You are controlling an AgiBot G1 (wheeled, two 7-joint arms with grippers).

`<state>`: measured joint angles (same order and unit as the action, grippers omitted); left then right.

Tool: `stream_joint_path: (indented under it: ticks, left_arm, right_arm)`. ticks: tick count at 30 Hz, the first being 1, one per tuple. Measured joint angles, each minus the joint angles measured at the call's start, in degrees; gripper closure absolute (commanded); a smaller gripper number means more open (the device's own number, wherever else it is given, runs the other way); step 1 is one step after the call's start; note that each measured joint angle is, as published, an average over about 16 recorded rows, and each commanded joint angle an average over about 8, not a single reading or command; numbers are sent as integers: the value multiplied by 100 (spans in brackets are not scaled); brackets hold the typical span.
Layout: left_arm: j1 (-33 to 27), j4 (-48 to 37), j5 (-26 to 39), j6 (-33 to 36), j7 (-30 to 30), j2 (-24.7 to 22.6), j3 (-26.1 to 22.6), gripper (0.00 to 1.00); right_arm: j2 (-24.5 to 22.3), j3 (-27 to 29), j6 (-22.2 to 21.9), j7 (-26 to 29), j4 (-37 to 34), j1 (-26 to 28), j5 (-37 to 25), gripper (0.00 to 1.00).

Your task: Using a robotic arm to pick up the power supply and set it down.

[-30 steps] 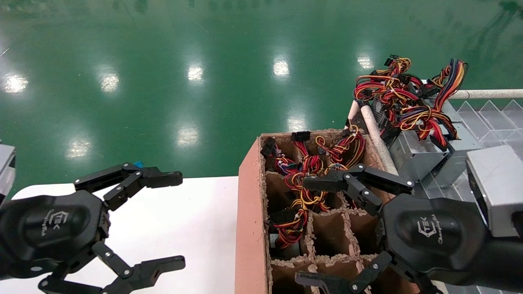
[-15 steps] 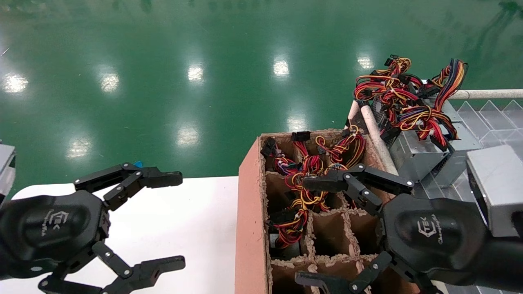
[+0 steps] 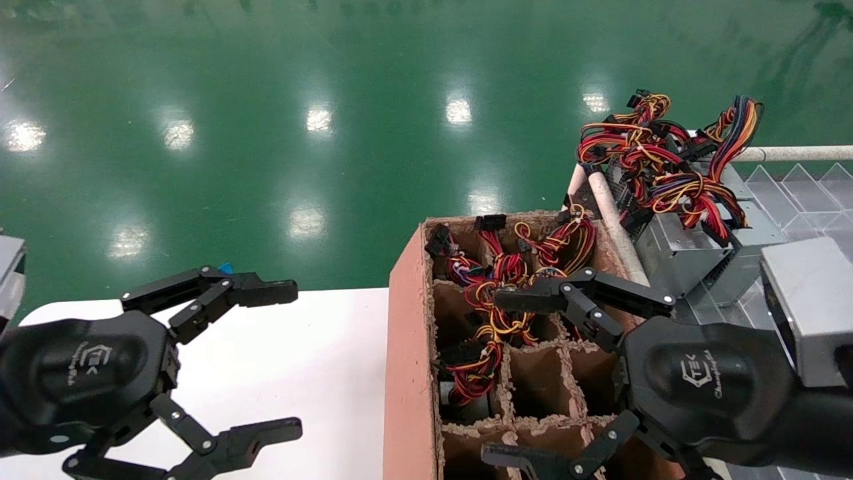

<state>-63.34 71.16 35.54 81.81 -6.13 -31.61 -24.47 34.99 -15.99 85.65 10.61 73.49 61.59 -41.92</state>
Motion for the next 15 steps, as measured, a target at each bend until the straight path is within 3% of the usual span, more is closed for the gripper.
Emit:
stream_joint_path:
  ticks: [15]
  left_arm:
    - [0,0,0,0,0,0,0,0]
  right_arm:
    - [0,0,0,0,0,0,0,0]
